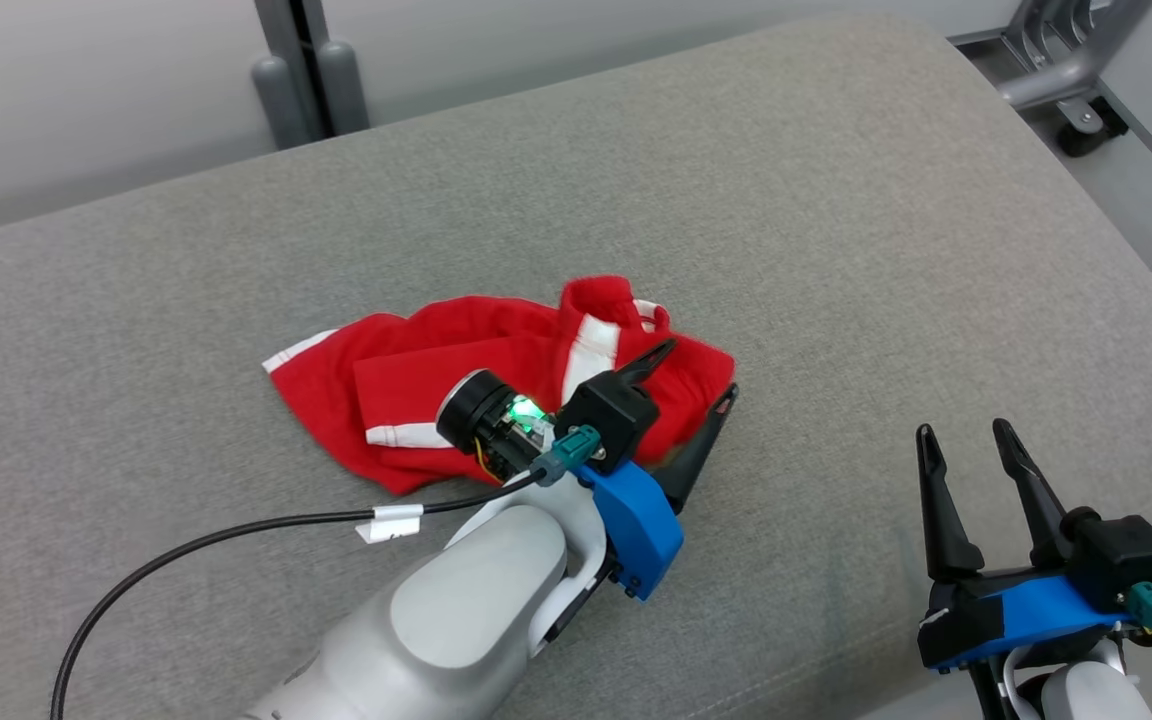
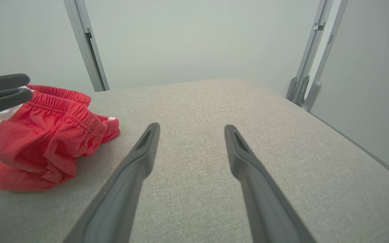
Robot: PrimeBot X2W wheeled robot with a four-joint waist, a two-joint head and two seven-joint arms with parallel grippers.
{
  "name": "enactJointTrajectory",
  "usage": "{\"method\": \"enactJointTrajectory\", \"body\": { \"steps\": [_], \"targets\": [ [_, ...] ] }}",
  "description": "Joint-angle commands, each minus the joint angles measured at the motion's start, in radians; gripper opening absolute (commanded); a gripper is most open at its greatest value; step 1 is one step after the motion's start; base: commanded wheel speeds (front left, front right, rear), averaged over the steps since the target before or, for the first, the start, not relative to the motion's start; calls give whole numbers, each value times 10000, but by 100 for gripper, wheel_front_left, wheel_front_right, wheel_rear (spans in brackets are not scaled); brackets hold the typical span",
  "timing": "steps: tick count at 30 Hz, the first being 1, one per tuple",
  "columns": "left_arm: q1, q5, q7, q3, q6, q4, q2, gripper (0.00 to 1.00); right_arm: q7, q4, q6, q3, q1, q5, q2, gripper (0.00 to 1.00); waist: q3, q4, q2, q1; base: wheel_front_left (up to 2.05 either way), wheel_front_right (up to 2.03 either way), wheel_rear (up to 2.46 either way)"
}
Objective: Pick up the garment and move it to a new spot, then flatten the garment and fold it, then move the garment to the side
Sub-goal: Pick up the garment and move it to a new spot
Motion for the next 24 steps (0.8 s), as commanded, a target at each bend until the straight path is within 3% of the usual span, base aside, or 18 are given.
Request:
{"method": "enactJointTrajectory", "body": {
  "steps": [1, 6, 13, 24],
  "targets": [
    [-230, -216, -190, -263, 123, -55, 23, 100, -46, 27, 1, -27, -8, -10, -30, 100, -69, 130, 0, -1, 0, 0, 0],
    [-365, -648, -518, -686, 343, 13, 18, 100, -46, 19, 1, -50, 106, -118, -29, 100, -347, 564, 0, -1, 0, 0, 0],
    [37, -874, -663, -444, 566, 556, 16, 100, -46, -28, 1, -75, 244, -275, -32, 100, -783, 1171, 0, -1, 0, 0, 0],
    [2780, -146, -675, 2089, 1114, -608, 647, 100, -46, -11, 1, -38, 683, -535, -37, 100, -1758, 2131, 0, -1, 0, 0, 0]
  ]
}}
